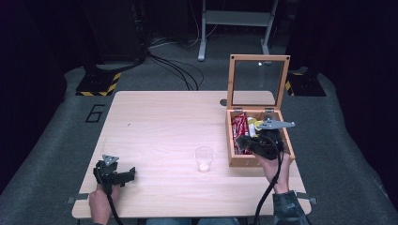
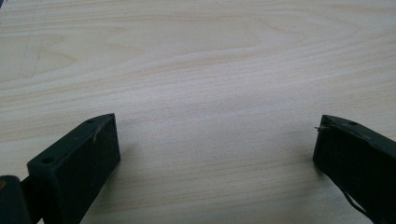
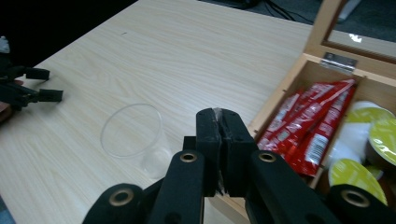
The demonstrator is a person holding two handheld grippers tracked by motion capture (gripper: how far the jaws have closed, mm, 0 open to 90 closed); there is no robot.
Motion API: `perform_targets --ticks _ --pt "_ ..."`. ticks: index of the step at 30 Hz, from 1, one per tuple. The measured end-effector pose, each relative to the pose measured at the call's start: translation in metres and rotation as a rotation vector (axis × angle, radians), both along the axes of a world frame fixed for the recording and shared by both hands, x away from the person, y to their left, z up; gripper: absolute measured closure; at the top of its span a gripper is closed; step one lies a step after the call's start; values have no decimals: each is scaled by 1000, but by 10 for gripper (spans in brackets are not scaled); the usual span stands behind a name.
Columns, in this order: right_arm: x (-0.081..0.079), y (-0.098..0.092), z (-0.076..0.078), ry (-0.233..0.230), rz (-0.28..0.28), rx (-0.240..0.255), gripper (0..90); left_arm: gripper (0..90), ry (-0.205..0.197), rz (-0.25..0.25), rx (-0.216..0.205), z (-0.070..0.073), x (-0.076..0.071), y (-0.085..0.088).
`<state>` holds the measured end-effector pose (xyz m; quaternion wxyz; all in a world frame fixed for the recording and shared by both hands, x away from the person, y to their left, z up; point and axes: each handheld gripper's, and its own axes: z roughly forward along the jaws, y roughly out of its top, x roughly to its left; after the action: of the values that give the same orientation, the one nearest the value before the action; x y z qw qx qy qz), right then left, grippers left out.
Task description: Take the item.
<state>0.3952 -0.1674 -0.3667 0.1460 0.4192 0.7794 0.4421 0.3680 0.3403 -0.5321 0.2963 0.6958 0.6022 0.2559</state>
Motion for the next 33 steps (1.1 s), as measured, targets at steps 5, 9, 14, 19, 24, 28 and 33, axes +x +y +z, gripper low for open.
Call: perform_targets --ticks 5,9,14,19,24,28,33 --pt "-2 20 2 -7 60 -8 870 3 0 0 0 0 0 0" --pt "-3 30 2 -10 88 -19 870 3 -1 -1 0 0 0 0" --pt "-3 45 2 -5 119 -32 870 4 6 -8 7 0 0 1" --pt "-2 59 0 -12 149 -29 871 3 6 -9 8 0 0 1" --pt "1 75 -4 5 186 -49 871 3 5 -8 7 0 0 1" --pt "7 89 -12 29 218 -81 871 3 7 -8 8 0 0 1" --pt "12 97 -20 61 229 -106 871 3 7 -8 9 0 0 1"
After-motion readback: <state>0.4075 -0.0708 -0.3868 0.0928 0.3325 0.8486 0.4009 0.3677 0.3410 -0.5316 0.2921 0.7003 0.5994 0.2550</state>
